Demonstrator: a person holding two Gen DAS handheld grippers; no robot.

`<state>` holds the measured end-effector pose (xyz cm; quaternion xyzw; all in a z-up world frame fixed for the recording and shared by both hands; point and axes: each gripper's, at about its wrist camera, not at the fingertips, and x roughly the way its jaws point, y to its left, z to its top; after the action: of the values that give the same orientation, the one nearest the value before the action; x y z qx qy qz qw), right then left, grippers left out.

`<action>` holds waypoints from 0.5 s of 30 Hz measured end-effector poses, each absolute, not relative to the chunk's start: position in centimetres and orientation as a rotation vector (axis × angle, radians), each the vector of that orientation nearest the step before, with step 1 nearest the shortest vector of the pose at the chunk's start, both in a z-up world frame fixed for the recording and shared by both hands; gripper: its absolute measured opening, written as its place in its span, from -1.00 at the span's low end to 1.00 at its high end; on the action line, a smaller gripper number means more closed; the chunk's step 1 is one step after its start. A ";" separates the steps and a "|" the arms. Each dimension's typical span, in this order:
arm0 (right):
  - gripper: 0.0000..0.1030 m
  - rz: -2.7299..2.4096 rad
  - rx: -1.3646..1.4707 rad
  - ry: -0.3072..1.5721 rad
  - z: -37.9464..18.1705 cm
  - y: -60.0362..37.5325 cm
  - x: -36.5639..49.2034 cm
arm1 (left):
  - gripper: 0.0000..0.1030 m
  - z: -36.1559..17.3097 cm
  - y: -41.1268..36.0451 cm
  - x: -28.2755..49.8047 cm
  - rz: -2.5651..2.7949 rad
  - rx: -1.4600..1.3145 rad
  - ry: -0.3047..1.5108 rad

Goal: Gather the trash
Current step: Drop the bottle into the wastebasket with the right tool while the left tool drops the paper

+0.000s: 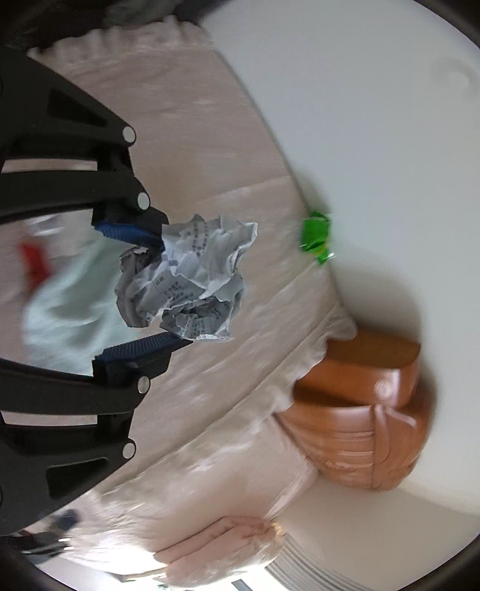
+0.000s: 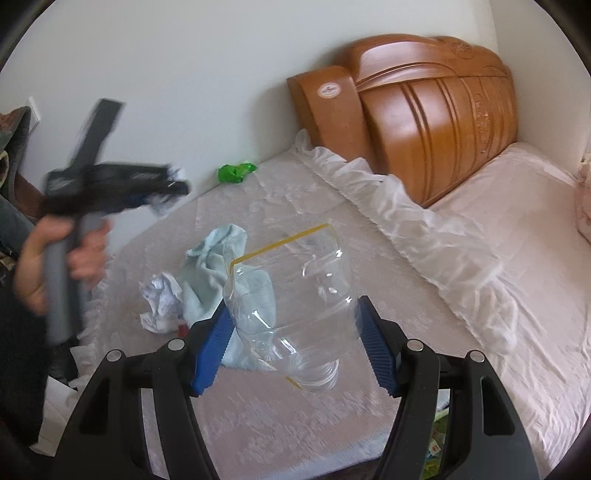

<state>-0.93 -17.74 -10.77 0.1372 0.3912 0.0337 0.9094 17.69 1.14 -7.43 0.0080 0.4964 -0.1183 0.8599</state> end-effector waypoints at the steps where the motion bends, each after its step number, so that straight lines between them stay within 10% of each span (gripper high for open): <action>1: 0.30 0.065 0.282 0.806 -10.7 -18.0 -1.5 | -0.16 -7.3 1.1 16.6 -0.251 0.023 1.042; 15: 0.30 -0.052 0.300 0.811 -11.6 -23.7 -8.7 | -0.14 -8.2 -7.6 3.7 -0.515 0.145 1.101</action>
<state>-8.72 -23.71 -11.57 0.1455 0.3928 -0.0253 0.9077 3.65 -7.62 -8.24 0.0680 0.5167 -0.2419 0.8185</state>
